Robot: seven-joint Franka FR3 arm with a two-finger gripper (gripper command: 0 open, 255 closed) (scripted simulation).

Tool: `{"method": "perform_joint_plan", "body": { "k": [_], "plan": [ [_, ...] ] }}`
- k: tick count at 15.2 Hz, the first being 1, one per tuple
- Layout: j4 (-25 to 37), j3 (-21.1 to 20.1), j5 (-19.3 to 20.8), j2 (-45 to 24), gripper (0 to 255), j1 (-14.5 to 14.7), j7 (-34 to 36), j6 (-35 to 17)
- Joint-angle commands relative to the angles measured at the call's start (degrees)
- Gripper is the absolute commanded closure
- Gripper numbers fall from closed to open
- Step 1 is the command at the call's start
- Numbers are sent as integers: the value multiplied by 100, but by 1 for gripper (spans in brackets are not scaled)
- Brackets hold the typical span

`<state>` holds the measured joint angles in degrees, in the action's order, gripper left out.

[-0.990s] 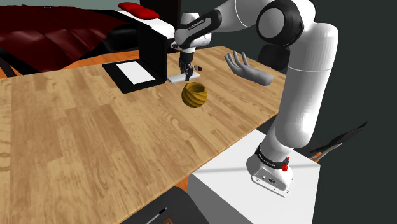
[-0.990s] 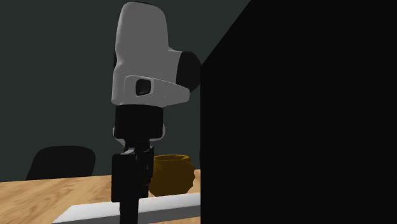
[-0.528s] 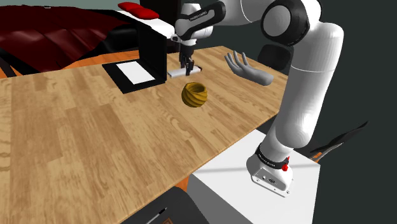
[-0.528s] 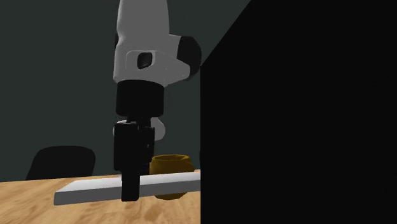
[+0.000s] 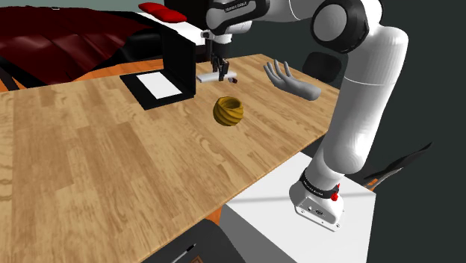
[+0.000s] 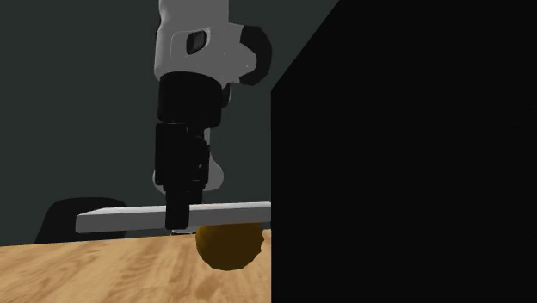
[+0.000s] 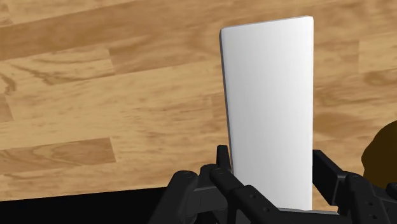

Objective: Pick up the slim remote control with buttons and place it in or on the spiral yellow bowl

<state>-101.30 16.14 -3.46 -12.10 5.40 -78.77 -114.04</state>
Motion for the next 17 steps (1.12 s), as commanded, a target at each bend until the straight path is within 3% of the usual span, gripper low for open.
{"method": "perform_joint_plan", "body": {
  "k": [1,9,17],
  "plan": [
    [124,1,14,33,255,5,15,156],
    [595,12,48,122,255,3,38,712],
    [-1506,-265,547,1884,255,390,832,313]
  ]
}}
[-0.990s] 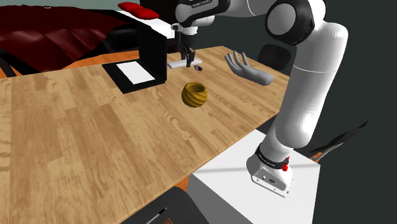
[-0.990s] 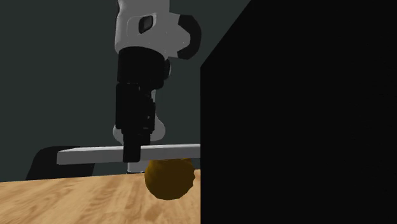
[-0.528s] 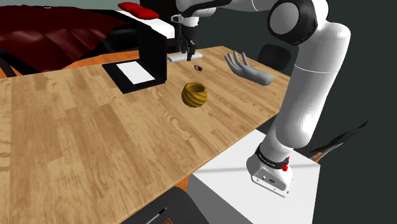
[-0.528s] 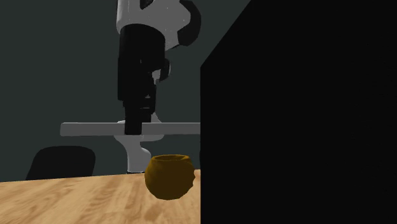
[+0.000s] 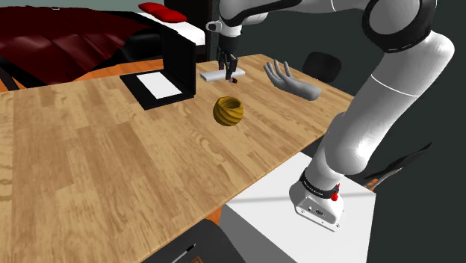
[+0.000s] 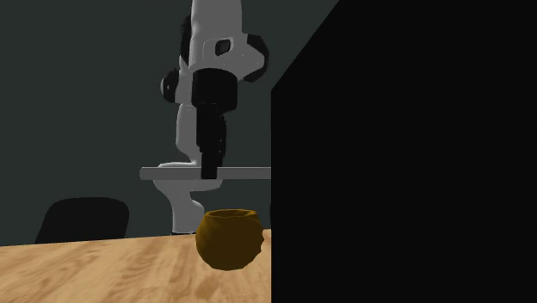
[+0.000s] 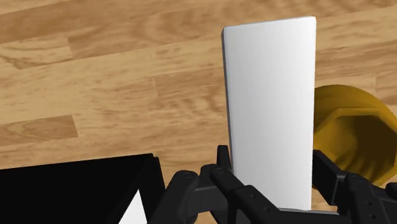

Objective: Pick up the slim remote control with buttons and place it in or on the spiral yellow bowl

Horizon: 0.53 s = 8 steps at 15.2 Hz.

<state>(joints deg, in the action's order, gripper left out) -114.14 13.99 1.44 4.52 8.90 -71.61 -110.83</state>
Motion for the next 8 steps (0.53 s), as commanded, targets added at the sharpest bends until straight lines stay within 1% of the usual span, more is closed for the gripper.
{"method": "perform_joint_plan", "body": {
  "k": [1,7,8],
  "plan": [
    [-445,-103,102,430,255,69,221,-25],
    [-1698,-509,251,1701,255,220,874,-2],
    [-1764,-508,251,1687,255,215,873,-81]
  ]
}}
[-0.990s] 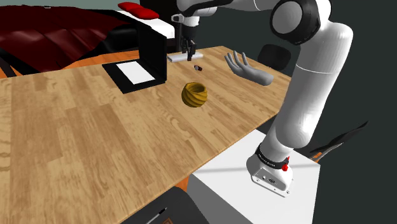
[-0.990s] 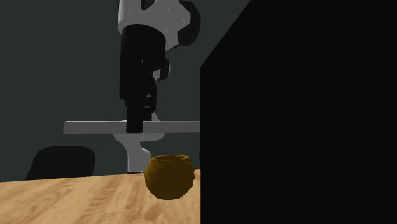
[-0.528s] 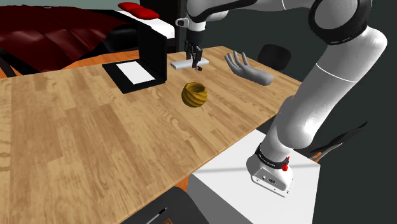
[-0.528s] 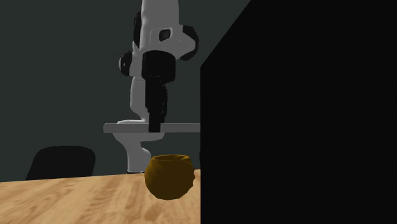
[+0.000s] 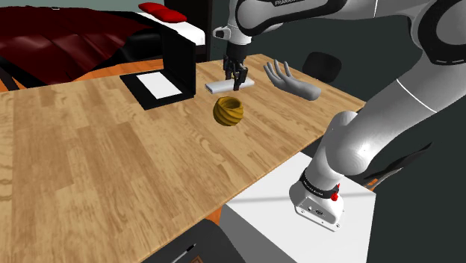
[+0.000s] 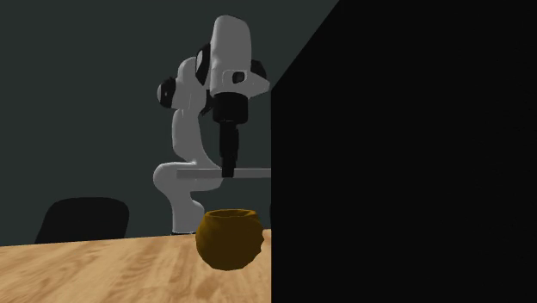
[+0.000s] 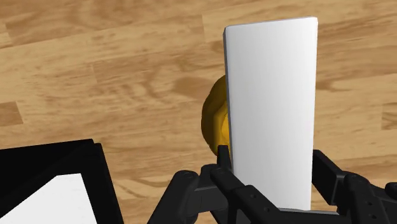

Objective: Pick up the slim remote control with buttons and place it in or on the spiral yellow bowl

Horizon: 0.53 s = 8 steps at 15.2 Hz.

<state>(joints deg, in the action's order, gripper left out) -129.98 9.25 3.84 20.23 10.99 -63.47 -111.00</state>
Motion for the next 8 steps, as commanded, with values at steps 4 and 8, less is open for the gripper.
{"method": "perform_joint_plan", "body": {
  "k": [4,8],
  "plan": [
    [-431,-18,16,48,255,2,58,-384],
    [-665,-1,18,-43,255,0,56,-709]
  ]
}}
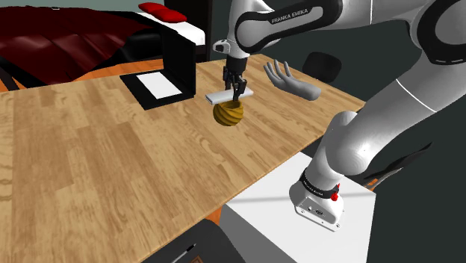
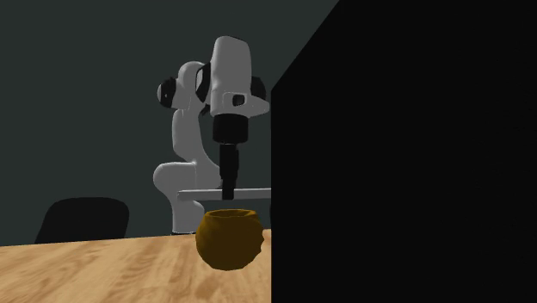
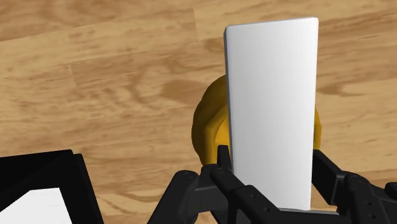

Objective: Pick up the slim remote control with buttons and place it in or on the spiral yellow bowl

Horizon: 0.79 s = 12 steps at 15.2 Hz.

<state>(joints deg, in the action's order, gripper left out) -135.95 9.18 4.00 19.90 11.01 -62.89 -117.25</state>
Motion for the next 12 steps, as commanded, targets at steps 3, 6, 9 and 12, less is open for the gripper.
{"method": "perform_joint_plan", "body": {
  "k": [3,6,9,12],
  "plan": [
    [-231,19,2,-94,255,-3,-5,-330],
    [-306,26,1,-138,255,-3,-7,-449],
    [-305,25,1,-139,255,-4,-7,-449],
    [-305,24,1,-139,255,-5,-8,-449]
  ]
}}
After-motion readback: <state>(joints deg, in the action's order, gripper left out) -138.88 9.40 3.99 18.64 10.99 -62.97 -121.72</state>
